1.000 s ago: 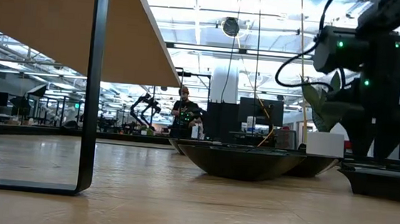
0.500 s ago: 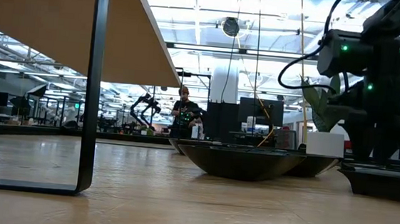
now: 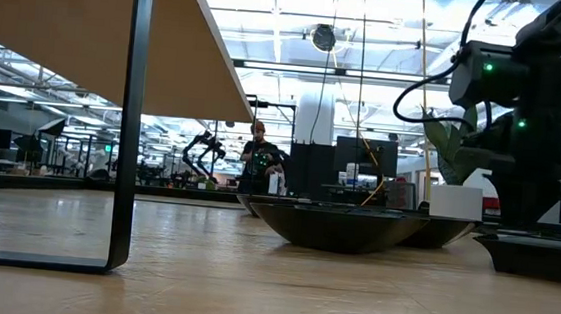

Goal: Pick & Place Mini shaped plates
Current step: Put the square plate on the shelf

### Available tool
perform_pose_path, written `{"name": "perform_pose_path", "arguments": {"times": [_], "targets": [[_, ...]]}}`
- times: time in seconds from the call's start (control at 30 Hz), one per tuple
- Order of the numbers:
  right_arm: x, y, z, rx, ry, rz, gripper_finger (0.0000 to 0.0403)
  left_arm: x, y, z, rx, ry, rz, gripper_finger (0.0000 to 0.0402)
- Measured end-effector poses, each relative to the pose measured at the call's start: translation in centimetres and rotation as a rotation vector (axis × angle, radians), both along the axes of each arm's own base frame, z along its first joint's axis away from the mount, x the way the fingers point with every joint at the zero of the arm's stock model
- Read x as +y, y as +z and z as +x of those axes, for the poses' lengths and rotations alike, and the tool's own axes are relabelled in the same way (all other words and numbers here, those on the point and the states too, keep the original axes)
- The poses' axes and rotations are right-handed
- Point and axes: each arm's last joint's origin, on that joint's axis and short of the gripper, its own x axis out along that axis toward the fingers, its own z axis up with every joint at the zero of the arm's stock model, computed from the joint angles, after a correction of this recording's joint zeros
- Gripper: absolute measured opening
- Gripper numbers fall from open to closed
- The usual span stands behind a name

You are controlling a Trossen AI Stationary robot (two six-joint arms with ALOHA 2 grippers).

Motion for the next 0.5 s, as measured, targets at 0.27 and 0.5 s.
{"name": "perform_pose_path", "arguments": {"times": [0.27, 0.5], "targets": [[0.0, 0.2, 0.2, -0.056, 0.054, -0.01, 0.0004, 0.0, 0.0, 0.0, 0.0, 0.0, 0.0, 0.0202], [-0.2, 2.3, 0.0, -0.197, 0.066, -0.111, 0.0, 0.0, 0.0, 0.0, 0.0, 0.0, 0.0, 0.0202]]}}
